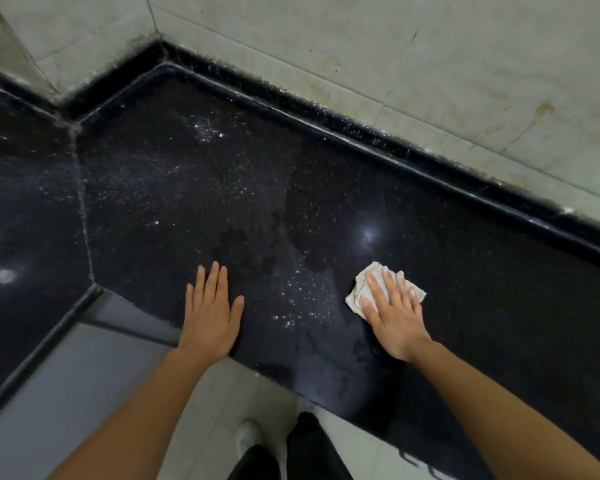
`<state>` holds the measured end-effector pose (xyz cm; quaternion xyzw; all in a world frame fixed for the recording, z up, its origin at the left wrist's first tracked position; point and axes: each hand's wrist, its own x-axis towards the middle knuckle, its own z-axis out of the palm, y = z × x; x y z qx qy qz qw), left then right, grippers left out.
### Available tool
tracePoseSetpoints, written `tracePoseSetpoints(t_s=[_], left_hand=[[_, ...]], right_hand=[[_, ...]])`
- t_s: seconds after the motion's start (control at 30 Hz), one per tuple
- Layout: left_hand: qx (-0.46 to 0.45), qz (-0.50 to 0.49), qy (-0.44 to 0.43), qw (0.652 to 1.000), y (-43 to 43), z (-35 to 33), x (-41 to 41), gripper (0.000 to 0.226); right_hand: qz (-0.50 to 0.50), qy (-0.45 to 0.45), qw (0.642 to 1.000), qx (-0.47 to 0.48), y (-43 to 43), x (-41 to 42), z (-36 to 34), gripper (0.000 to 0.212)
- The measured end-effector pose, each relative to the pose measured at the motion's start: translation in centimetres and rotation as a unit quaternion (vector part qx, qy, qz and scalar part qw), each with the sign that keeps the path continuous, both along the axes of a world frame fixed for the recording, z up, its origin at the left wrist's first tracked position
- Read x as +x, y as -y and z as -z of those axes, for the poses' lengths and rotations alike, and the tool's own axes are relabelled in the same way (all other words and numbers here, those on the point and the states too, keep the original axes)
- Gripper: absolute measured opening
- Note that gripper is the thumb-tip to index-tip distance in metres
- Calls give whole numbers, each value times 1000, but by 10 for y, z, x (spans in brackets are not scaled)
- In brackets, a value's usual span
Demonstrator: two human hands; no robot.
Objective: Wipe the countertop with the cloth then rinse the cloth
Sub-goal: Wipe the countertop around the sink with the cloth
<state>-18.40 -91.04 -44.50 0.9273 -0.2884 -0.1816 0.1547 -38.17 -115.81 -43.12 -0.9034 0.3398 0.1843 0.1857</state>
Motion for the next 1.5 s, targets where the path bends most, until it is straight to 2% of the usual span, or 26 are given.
tracePoseSetpoints(t_s=[0.17, 0.33, 0.5, 0.63, 0.83, 1.0, 1.13, 1.27, 1.37, 1.5], left_hand=[[15, -16, 42, 999, -31, 4, -2, 68], [14, -39, 23, 999, -36, 10, -7, 69], [23, -48, 16, 998, -34, 15, -7, 69], [28, -49, 24, 998, -34, 18, -5, 67], [46, -40, 20, 998, -33, 15, -6, 67], [53, -34, 7, 998, -35, 10, -7, 67], [49, -30, 4, 998, -35, 7, -7, 67], [66, -16, -13, 998, -36, 4, -6, 68], [66, -14, -16, 998, -35, 4, -6, 68], [65, -18, -13, 998, -35, 7, -5, 68]], right_hand=[[-3, 19, 1000, -1, -57, -14, -1, 56], [-59, 20, 998, -6, -103, 6, 0, 58], [-114, 28, 993, 14, -123, 45, 1, 59], [-173, 15, 985, -10, -139, 74, 3, 59], [-249, 39, 968, -11, -121, 48, 3, 58], [-169, 17, 985, -34, -90, -22, -2, 68], [-21, -15, 999, -47, -69, -76, -1, 60], [94, -12, 995, -42, -90, -89, 3, 56], [114, -2, 993, -41, -115, -82, 4, 62], [44, 5, 999, -23, -142, -59, 1, 66]])
